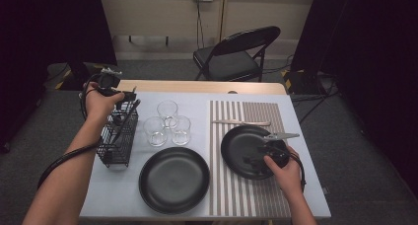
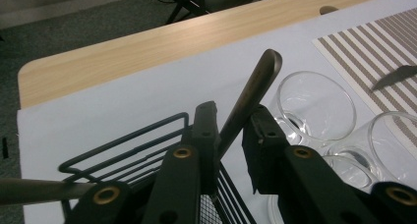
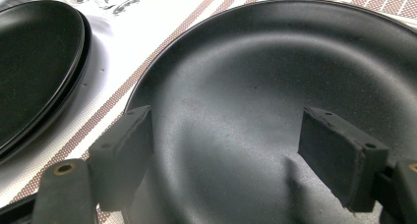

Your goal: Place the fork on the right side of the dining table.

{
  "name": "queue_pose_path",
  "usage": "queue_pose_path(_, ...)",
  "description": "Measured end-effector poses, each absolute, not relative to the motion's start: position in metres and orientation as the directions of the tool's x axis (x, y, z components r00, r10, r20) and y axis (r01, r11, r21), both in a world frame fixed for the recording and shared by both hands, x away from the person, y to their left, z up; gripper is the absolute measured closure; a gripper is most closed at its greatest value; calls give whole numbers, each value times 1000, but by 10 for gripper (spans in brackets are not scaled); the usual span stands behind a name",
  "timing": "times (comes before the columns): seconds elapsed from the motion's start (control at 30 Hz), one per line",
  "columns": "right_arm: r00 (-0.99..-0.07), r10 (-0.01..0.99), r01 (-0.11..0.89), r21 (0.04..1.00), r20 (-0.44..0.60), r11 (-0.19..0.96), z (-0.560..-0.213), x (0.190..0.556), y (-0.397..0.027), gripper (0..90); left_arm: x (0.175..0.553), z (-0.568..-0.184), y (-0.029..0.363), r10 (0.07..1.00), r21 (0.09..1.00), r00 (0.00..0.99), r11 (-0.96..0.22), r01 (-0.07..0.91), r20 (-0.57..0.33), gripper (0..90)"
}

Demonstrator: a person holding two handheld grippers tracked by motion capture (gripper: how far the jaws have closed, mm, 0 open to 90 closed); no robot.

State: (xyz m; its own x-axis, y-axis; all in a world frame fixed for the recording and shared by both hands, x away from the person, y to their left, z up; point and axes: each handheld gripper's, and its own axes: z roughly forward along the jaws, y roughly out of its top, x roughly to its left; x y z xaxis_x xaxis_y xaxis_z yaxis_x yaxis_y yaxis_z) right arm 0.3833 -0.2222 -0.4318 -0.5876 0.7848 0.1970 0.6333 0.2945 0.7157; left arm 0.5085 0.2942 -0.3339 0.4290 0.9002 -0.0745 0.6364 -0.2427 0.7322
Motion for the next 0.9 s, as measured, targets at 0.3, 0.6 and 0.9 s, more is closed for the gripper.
queue_pose_path(0.3,-586,786,633,717,198,291,-431,383,-222,204,504,-327,301,904,737,425,-257,625,-44,798)
queue_pose_path(0.6,-583,787,632,720,200,285,-431,383,-223,204,502,-321,305,915,746,400,-297,596,45,855)
queue_pose_path(0.9,-584,786,633,720,203,284,-431,383,-223,204,502,-312,307,918,762,395,-288,580,46,870)
